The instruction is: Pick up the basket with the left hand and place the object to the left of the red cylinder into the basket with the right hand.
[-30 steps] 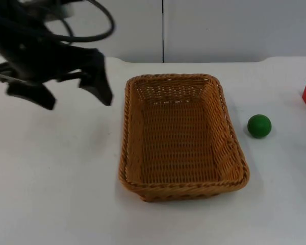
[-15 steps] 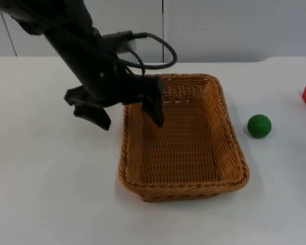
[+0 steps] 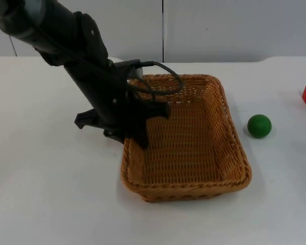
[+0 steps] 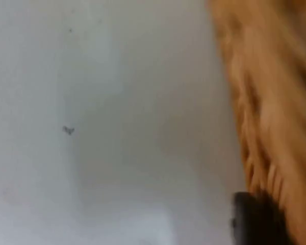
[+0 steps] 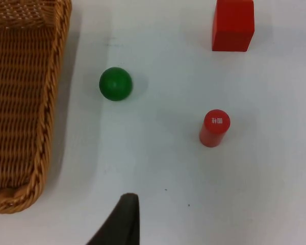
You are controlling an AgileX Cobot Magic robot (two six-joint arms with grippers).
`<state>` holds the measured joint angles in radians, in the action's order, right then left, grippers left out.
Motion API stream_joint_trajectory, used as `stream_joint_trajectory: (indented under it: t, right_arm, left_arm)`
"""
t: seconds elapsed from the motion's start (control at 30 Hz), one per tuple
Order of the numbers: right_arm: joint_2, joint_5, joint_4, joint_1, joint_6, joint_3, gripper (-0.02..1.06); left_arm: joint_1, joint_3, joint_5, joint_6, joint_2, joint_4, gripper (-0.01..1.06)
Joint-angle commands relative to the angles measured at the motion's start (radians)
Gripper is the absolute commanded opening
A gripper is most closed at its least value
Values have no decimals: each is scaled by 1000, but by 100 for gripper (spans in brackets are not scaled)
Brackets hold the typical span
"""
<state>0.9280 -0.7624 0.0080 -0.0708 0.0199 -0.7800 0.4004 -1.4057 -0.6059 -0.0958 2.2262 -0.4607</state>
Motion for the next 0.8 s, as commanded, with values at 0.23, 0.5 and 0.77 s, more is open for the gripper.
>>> stream_joint_trajectory:
  t: [0.23, 0.5, 0.77]
  right_arm:
    - [-2, 11, -8, 6, -9, -4, 105]
    - [-2, -4, -28, 6, -9, -4, 105]
    - [-2, -5, -28, 6, -9, -4, 105]
  left_arm:
    - [-30, -4, -74, 25, -80, 4, 0]
    - [-129, 68, -166, 10, -255, 4, 0]
    - [-254, 294, -157, -98, -456, -49, 0]
